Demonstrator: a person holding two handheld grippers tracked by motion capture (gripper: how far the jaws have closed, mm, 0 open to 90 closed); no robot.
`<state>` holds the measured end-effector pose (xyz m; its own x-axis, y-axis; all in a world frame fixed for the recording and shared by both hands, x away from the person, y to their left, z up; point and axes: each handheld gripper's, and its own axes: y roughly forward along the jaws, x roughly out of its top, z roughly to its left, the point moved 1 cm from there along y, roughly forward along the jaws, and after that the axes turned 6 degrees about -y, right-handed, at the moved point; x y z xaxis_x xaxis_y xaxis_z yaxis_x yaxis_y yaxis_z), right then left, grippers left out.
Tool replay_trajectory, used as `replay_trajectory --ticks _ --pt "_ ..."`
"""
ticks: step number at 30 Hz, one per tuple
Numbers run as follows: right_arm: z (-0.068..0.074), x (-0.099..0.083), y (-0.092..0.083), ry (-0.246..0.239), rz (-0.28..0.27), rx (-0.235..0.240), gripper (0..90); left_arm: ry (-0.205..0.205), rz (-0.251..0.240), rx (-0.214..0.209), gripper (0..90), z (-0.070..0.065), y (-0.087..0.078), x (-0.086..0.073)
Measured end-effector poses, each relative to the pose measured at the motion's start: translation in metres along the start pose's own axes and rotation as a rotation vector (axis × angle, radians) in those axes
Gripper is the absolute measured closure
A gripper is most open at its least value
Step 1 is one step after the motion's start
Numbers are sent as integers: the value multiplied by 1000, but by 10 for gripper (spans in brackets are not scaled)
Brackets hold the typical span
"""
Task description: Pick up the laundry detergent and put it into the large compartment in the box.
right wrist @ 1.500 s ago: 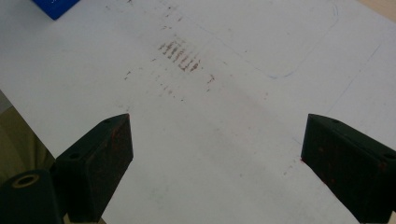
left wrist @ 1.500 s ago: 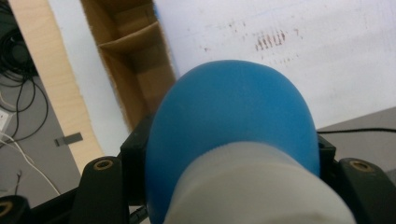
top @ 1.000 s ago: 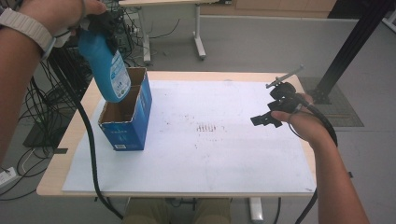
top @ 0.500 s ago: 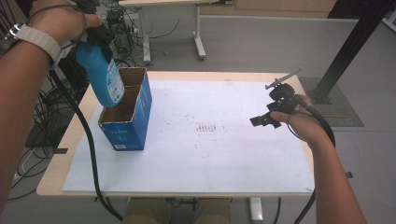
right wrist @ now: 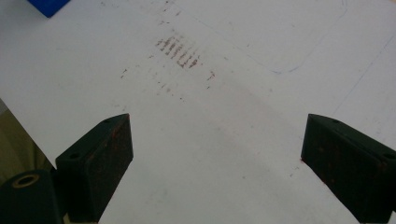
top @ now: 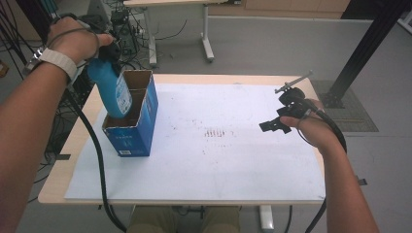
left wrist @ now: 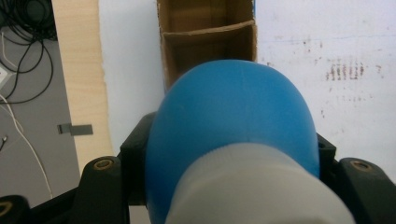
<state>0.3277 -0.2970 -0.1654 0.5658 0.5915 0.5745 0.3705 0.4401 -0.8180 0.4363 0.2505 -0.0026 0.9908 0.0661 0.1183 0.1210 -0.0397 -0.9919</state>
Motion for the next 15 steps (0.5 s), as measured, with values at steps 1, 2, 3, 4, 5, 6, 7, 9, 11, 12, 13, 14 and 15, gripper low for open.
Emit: replay_trajectory --ticks 1,2,3,4,5,6,7,9,11,12,13,14,15 --pt "0 0 0 0 0 0 89 2 2 0 385 0 5 1" --pt "0 0 1 0 0 1 89 0 1 0 385 0 8 1" --pt "0 0 2 2 3 2 89 1 3 -3 385 1 16 1" --pt "0 0 2 2 3 2 89 1 3 -3 385 1 16 1" --pt "0 0 2 2 5 4 89 2 5 -6 385 2 21 2" --pt "0 0 3 2 4 5 89 5 8 -9 385 3 28 2" --pt "0 0 3 2 4 5 89 5 8 -9 385 3 28 2" --pt "-1 0 5 5 6 6 89 16 14 -1 385 1 39 3" --pt "-1 0 6 6 7 8 89 22 12 7 385 0 43 2" --pt "-1 0 7 6 8 10 89 35 13 26 385 -4 52 2" --pt "-1 0 8 8 9 10 89 35 13 26 385 -4 52 2" --pt "-1 0 8 8 9 10 89 40 15 31 385 -5 56 2" --pt "-1 -1 9 7 10 12 89 41 12 34 385 -6 61 1"
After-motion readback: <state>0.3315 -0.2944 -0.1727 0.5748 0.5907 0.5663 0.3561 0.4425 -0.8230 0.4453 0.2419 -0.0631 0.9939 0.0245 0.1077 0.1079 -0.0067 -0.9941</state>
